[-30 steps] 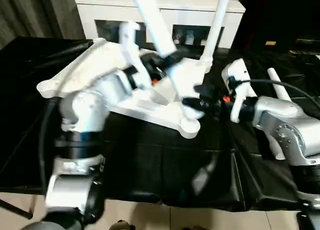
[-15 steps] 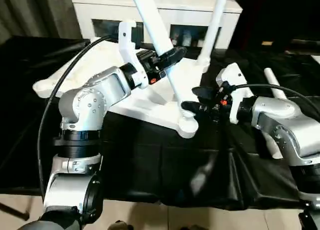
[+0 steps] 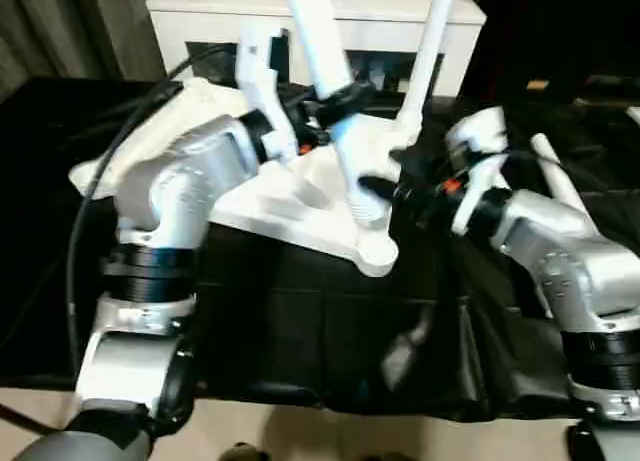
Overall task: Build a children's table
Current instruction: Pick table leg
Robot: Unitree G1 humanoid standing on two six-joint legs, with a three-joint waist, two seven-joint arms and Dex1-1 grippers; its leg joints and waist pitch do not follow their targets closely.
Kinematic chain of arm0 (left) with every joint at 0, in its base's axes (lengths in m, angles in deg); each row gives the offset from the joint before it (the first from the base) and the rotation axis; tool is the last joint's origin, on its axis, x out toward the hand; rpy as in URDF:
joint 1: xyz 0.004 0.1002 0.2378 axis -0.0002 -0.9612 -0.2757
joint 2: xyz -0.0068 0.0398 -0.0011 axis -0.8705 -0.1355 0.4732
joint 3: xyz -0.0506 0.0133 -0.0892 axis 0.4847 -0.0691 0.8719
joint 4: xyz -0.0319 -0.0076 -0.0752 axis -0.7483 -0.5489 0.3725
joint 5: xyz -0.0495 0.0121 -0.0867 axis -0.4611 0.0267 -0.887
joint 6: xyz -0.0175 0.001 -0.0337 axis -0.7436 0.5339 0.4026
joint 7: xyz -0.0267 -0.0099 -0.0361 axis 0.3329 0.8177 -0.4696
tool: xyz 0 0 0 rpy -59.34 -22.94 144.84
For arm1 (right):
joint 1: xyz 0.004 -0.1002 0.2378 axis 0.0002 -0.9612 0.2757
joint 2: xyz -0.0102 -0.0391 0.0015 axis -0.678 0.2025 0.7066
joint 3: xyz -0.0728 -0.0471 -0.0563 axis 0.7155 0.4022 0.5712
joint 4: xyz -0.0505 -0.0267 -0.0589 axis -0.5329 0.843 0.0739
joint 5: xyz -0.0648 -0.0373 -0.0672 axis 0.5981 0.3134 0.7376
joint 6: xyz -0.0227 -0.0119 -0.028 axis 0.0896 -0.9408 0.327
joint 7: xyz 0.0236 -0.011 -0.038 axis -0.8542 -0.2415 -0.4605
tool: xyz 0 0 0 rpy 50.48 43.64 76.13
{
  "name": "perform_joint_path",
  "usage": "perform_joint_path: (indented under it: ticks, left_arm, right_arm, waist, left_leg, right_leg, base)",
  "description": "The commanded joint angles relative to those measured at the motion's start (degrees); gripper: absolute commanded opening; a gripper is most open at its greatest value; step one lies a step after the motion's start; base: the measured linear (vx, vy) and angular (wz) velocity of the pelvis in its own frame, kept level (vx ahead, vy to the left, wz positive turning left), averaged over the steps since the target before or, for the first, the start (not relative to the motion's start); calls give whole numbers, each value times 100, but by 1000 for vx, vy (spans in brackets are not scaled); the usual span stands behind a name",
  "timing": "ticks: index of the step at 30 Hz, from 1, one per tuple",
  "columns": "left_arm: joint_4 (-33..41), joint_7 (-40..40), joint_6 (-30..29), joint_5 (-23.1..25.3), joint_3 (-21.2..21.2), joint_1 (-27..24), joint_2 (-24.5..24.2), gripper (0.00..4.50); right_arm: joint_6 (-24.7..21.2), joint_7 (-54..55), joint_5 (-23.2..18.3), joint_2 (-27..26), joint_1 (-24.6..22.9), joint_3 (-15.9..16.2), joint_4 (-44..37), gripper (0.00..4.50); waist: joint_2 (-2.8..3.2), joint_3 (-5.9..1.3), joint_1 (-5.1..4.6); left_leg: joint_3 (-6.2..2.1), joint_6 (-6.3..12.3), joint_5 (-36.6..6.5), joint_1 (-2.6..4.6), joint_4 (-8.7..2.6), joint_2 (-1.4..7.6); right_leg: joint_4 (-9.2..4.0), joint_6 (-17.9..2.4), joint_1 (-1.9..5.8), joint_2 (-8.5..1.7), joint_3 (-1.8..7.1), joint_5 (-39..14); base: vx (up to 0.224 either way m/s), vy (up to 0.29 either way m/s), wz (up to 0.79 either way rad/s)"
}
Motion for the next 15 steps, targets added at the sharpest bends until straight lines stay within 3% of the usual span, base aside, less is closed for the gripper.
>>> perform_joint_path:
  ticks: [1, 3, 4, 5, 6, 13, 15]
  left_arm:
    - [184, 84, 125, 253, -240, -37, -114, 188]
    - [172, 91, 149, 324, -295, -64, -153, 188]
    - [189, 122, 124, 319, -314, -77, -177, 188]
    - [218, 164, 82, 300, -337, -82, -199, 188]
    - [263, 233, 24, 275, -376, -87, -232, 188]
    - [420, 589, -182, 253, -634, -124, -386, 188]
    - [513, 679, -322, 209, -759, -159, -399, 188]
  right_arm:
    - [-341, -86, -360, 4, -177, -146, -199, 402]
    - [-459, -177, -505, 9, -276, -146, -306, 402]
    - [-461, -159, -492, 1, -308, -132, -322, 402]
    - [-462, -148, -466, -7, -303, -122, -300, 402]
    - [-458, -141, -412, -6, -283, -92, -250, 402]
    - [-182, -344, -82, 173, 39, 269, 169, 402]
    - [113, -519, 239, 270, 208, 561, 380, 402]
  waist:
    - [-36, -446, 19]
    - [-36, -442, 24]
    - [-8, -444, 44]
    - [-23, -446, 40]
    - [-43, -451, 40]
    - [33, -442, 65]
    - [32, -443, 71]
  left_leg:
    - [-61, -7, -933, 142, -459, 236]
    - [-61, -28, -997, 140, -462, 227]
    - [-63, -50, -973, 123, -459, 220]
    - [-59, -63, -955, 125, -456, 219]
    - [-58, -73, -930, 121, -453, 214]
    - [-62, -230, -1085, 140, -460, 213]
    - [-63, -256, -1091, 134, -460, 217]
  right_leg:
    - [-379, -1123, 296, -333, 229, -1289]
    - [-382, -1113, 301, -345, 233, -1321]
    - [-382, -1079, 312, -361, 243, -1330]
    - [-388, -1072, 307, -359, 242, -1326]
    - [-382, -1079, 308, -359, 239, -1320]
    - [-379, -1130, 291, -350, 239, -1344]
    - [-371, -1156, 298, -352, 239, -1300]
  base:
    - [0, 0, 0]
    - [0, 0, 0]
    - [0, 0, 0]
    - [0, 0, 0]
    - [0, 0, 0]
    - [0, 0, 0]
    - [0, 0, 0]
